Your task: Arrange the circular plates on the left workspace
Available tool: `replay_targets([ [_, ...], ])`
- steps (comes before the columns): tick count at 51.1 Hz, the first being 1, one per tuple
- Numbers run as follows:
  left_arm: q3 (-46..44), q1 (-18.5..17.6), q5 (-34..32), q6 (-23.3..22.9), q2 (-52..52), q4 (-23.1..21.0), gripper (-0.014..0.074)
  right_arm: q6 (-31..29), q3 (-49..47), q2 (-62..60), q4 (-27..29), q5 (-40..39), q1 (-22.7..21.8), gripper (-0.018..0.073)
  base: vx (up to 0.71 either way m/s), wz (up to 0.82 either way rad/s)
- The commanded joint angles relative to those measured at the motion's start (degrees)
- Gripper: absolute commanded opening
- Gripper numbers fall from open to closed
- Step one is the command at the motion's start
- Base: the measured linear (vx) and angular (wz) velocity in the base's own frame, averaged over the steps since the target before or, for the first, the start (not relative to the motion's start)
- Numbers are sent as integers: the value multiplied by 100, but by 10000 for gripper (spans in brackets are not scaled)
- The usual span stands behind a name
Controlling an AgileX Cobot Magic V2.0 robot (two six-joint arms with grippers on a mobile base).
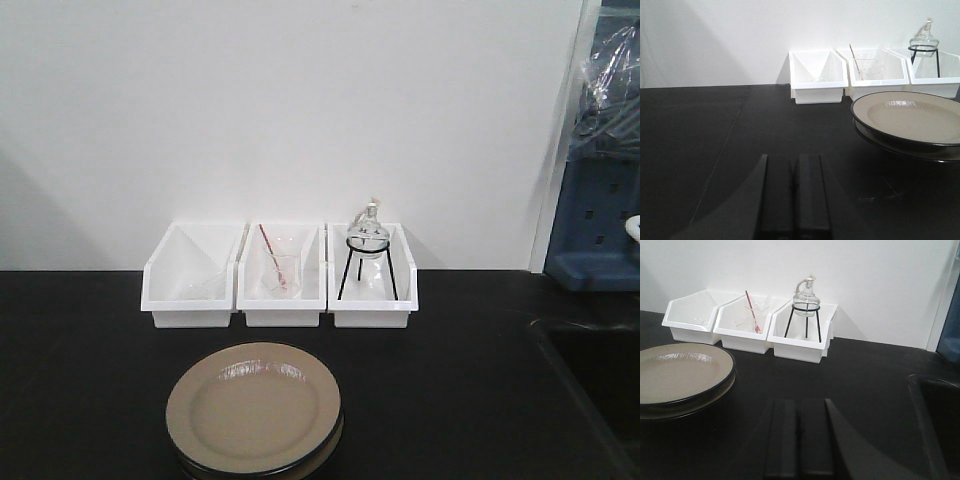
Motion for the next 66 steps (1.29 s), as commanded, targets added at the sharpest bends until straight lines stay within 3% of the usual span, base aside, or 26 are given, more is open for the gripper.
replay_targets([
  [1, 119, -19, -444, -58, -90, 19, 0, -33, -178, -3, -25, -482, -22, -6, 0, 0],
  [23, 119, -19, -444, -58, -90, 19, 0, -69, 76, -89, -109, -503, -29, -6, 0, 0],
  [34, 119, -19, -444, -53, -90, 19, 0, 672, 971, -1635, -349, 504, -832, -6, 0, 0],
  [41, 119, -19, -444, -53, -90, 19, 0, 726, 1190, -3034, -725, 1413, -1279, -6, 0, 0],
  [45, 119, -19, -444, -53, -90, 19, 0, 721, 1365, -3669, -825, 1436, -1353, -6, 0, 0],
  [66, 119, -19, -446, -53, -81, 19, 0, 725, 1397, -3617, -825, 1330, -1375, -6, 0, 0],
])
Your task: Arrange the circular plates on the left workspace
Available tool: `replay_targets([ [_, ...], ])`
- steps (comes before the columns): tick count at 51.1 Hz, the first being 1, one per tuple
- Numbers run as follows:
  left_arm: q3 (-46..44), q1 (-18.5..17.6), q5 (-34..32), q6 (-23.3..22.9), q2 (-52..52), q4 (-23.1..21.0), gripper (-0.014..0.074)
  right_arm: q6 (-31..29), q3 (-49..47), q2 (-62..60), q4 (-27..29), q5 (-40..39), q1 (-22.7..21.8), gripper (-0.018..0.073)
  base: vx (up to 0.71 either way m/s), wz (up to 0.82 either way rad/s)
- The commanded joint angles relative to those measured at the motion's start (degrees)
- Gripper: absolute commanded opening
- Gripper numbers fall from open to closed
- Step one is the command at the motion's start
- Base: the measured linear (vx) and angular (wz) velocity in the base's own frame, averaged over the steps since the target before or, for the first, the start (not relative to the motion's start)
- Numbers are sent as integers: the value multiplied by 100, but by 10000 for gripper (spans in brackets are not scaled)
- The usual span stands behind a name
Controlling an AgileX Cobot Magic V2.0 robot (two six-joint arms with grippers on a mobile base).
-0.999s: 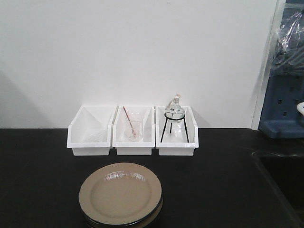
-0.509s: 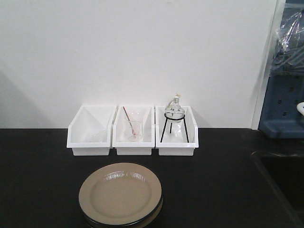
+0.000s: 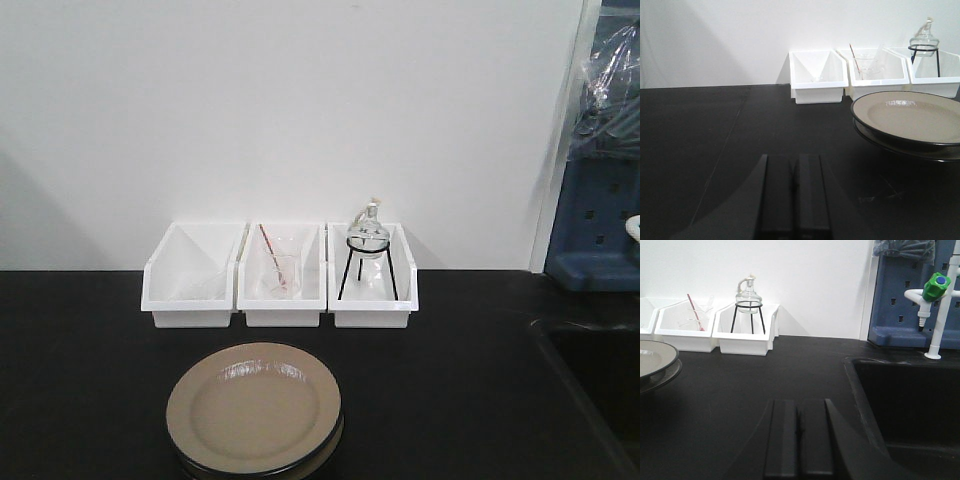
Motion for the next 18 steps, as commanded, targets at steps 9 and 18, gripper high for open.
replay_targets([
  [9, 117, -19, -455, -53, -76, -3, 0, -18, 108, -82, -70, -457, -37, -6, 0, 0],
  [18, 117, -19, -455, -53, -76, -3, 0, -18, 108, -82, -70, -457, -37, -6, 0, 0],
])
